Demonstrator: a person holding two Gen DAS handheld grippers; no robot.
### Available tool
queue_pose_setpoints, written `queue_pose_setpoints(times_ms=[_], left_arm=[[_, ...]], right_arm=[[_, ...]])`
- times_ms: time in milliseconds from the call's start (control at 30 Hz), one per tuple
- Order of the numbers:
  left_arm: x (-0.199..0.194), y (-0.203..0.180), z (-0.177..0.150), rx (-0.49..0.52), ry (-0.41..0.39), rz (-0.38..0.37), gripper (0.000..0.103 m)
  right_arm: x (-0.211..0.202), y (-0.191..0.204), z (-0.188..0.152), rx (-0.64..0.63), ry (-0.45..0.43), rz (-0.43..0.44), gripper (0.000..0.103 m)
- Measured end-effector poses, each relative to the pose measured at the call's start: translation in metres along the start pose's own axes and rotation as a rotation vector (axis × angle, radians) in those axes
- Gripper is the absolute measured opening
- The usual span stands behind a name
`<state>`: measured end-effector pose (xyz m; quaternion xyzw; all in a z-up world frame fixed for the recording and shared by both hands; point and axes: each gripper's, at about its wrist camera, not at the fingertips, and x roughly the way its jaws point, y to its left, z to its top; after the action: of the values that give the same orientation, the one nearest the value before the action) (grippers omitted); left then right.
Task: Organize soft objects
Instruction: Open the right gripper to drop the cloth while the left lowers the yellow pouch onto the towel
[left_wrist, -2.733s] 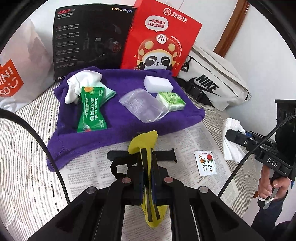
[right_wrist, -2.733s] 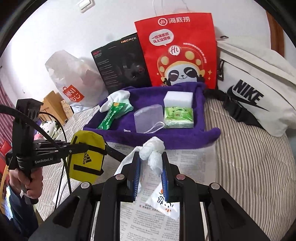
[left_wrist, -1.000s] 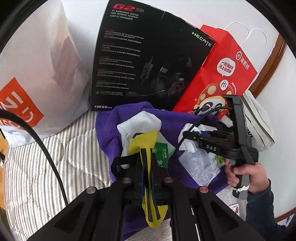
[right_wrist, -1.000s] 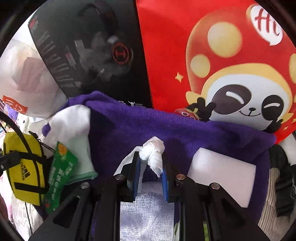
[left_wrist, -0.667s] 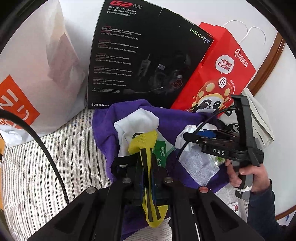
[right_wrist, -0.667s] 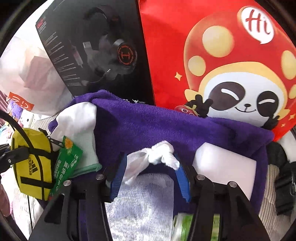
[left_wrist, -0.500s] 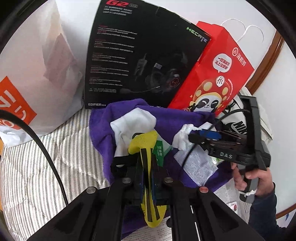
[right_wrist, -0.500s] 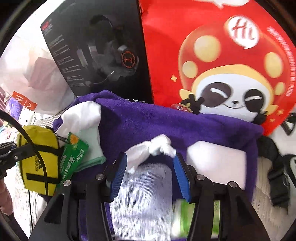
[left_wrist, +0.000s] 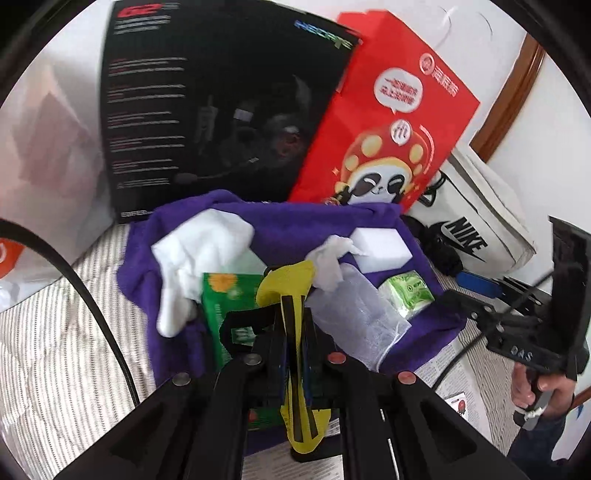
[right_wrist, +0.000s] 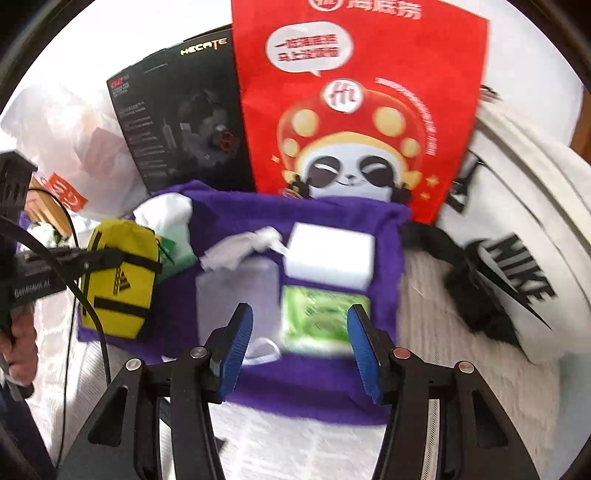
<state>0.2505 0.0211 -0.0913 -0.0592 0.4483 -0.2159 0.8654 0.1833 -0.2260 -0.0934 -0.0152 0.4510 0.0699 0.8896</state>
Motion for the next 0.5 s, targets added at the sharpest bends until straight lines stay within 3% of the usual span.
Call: queue_pose_setpoints(times_ms=[200, 500], left_arm=[[0.017, -0.018, 0.003, 0.006, 0.024, -0.010, 0.007], [0.041, -0.016, 0.001, 0.007, 0.056, 0.037, 0.010]], right_arm=[[-0.002, 0.008, -0.012, -0.011, -0.004, -0.005, 0.053], [-0.009, 0.011, -0.018, 0.008, -0.035, 0.031, 0.053]])
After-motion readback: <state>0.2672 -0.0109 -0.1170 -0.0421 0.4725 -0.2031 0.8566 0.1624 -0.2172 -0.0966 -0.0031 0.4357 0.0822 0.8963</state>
